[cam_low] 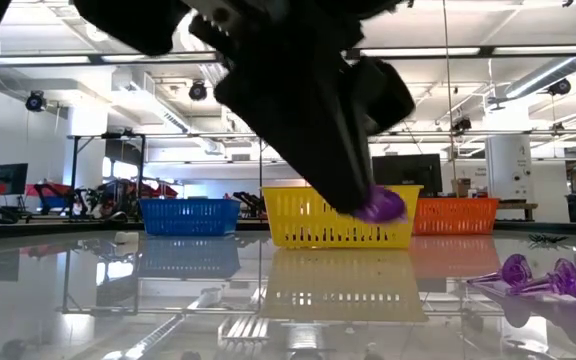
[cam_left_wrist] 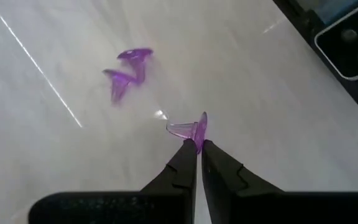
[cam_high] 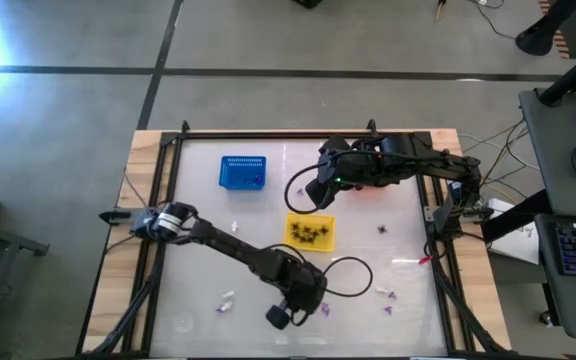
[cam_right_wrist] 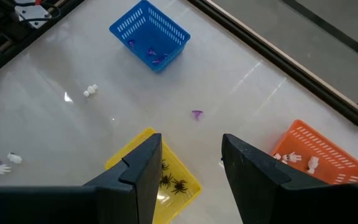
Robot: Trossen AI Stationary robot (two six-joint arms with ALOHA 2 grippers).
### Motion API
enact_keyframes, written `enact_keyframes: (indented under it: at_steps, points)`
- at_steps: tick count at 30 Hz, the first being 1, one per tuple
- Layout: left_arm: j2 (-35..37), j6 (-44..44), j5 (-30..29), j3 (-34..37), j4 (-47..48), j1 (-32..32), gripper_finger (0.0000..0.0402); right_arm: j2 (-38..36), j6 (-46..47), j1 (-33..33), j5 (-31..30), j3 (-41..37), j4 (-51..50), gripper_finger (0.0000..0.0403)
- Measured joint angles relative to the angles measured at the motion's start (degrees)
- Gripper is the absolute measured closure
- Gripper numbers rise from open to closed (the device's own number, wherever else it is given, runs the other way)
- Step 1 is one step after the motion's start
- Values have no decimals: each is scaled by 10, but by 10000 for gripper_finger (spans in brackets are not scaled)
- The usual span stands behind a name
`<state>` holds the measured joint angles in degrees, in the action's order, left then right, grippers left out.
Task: Sort Halloween decoration
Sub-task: Put the purple witch hat toy into the blue bin
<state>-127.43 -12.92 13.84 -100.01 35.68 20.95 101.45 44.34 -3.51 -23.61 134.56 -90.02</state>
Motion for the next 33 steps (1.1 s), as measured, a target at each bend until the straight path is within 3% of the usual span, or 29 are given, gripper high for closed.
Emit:
enact_keyframes:
  at_steps: [7,15,22,33]
  points:
    - [43,-25,-45,1,103,-27,401,0,-1,0,0,0,0,243]
    - [74,-47,-51,4,206,-75,402,0,-10,1,-25,0,0,243]
    - [96,-71,-58,5,253,-115,402,-11,-35,15,-78,0,0,243]
    - [135,-114,-60,8,303,-228,401,-46,-104,66,-80,0,0,243]
